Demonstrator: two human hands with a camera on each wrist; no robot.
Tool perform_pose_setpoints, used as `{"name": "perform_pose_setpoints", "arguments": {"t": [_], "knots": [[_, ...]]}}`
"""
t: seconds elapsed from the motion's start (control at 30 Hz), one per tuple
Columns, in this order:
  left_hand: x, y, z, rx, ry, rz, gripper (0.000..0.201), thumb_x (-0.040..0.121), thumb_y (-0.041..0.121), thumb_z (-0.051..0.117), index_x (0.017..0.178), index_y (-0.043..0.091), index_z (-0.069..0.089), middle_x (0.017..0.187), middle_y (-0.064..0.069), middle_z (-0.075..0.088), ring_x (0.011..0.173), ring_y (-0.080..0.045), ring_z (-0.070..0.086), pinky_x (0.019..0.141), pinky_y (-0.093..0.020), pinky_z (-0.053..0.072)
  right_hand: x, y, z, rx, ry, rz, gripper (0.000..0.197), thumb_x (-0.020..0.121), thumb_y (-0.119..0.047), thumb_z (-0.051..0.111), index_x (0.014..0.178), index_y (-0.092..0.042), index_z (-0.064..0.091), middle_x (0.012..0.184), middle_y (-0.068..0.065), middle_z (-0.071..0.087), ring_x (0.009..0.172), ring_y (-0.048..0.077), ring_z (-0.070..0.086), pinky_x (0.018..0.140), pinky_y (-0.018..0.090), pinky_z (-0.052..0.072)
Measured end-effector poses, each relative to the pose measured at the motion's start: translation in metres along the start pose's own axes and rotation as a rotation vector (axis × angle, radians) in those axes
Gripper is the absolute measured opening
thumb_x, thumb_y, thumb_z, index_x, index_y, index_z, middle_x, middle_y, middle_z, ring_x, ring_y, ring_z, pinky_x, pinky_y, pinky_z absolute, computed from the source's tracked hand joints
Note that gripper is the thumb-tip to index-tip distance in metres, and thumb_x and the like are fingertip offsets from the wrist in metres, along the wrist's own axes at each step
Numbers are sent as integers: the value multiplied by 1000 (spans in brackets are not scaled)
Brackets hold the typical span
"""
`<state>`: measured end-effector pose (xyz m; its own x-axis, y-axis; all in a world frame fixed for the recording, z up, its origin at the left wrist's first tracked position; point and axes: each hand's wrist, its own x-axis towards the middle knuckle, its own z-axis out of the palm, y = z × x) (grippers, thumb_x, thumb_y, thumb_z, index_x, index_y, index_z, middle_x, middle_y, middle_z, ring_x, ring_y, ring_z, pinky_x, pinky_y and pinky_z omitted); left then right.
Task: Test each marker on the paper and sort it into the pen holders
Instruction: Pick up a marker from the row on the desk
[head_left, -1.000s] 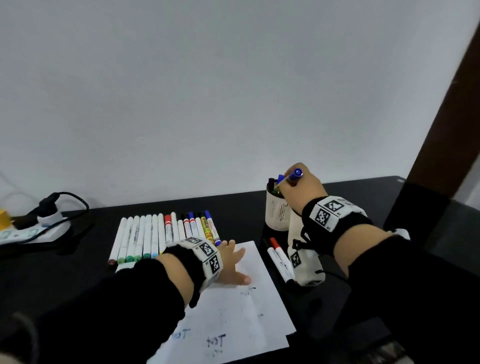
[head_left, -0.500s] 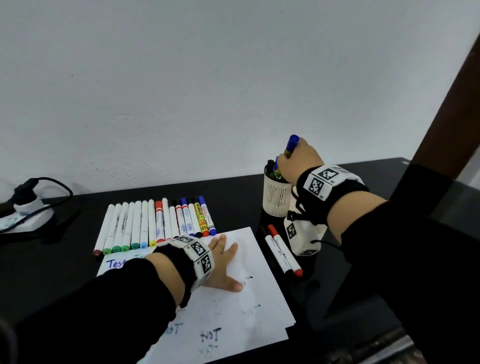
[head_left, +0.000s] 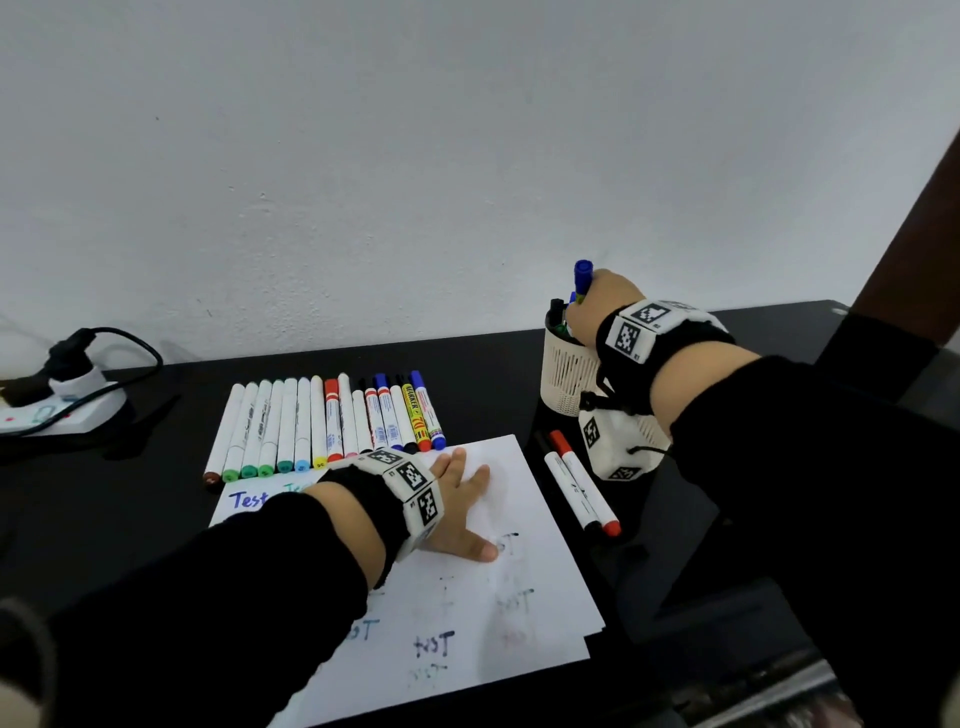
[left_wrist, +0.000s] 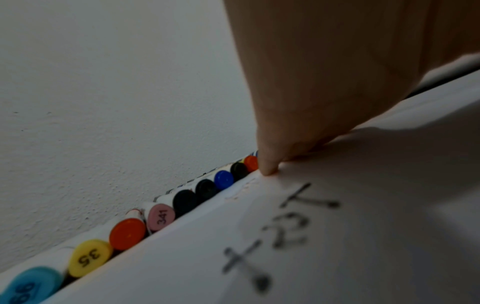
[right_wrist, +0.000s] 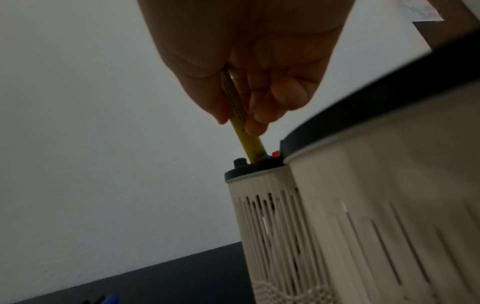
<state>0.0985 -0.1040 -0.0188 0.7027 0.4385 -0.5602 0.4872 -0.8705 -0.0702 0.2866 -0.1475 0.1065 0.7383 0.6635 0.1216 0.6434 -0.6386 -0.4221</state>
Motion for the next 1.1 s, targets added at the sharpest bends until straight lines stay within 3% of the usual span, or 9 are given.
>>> {"name": "perform_pose_setpoints", "arguments": {"t": [0.13, 0.23, 0.37, 0.5, 0.63, 0.77, 0.87, 1.0, 1.1], "knots": [[-1, 0, -1, -6, -5, 1, 102, 83, 68, 44, 147, 20, -18, 154, -11, -25, 144, -28, -11, 117, -49, 7, 8, 0, 8, -27, -14, 10, 26, 94, -18, 48, 70, -11, 40, 65, 4, 45, 57, 18, 45, 51, 28, 32], [0, 1, -1, -7, -7, 1, 102, 83, 68, 44, 147, 20, -19, 153, -11, -25, 144, -27, -12, 117, -50, 6, 10, 9, 16, -71, -46, 35, 33, 94, -32, 48, 68, -12, 42, 72, 8, 53, 70, 27, 54, 66, 32, 42], [-1, 1, 0, -10, -6, 4, 101, 84, 67, 44, 147, 19, -19, 153, -11, -26, 144, -28, -13, 117, -49, 5, 8, 15, 18, -57, -35, 45, 30, 94, -34, 48, 75, -10, 46, 83, 10, 55, 76, 29, 53, 68, 32, 39], [-2, 2, -1, -16, -11, 4, 100, 85, 65, 44, 147, 19, -19, 153, -11, -26, 144, -27, -14, 117, -48, 4, 8, 14, 12, 60, 35, 25, 20, 89, -22, 54, 104, -9, 49, 92, 8, 52, 81, 26, 48, 69, 29, 35], [-3, 2, -2, -9, -18, 3, 99, 85, 66, 43, 147, 19, -19, 153, -11, -27, 144, -27, -14, 117, -48, 4, 9, 16, 15, 22, -16, 20, 20, 90, -26, 57, 98, -8, 51, 97, 12, 61, 79, 25, 51, 67, 30, 37], [-3, 2, -2, -10, -19, 5, 100, 84, 66, 43, 147, 19, -19, 153, -12, -26, 144, -28, -14, 117, -48, 4, 10, 16, 18, 123, 64, 19, 31, 93, -25, 51, 117, -6, 50, 104, 11, 57, 86, 25, 50, 71, 29, 37], [-2, 2, -1, -11, -18, 1, 101, 84, 67, 44, 147, 19, -20, 153, -11, -27, 144, -27, -14, 117, -48, 4, 9, 16, 17, 36, 37, -1, 32, 94, -23, 50, 119, -3, 53, 110, 14, 60, 97, 29, 56, 72, 29, 38], [-1, 2, -2, -14, -22, 0, 101, 84, 67, 44, 146, 19, -20, 153, -11, -27, 144, -27, -14, 117, -47, 4, 14, 14, 15, -108, -27, -1, 30, 94, -23, 48, 113, -3, 60, 91, 10, 56, 82, 25, 50, 63, 27, 36], [-2, 2, -2, -19, -20, -1, 100, 84, 66, 44, 147, 19, -20, 153, -11, -27, 144, -27, -14, 117, -47, 4, 11, 10, 15, -178, -66, -10, 34, 99, -23, 40, 119, -2, 57, 108, 14, 61, 99, 29, 57, 78, 31, 42]]}}
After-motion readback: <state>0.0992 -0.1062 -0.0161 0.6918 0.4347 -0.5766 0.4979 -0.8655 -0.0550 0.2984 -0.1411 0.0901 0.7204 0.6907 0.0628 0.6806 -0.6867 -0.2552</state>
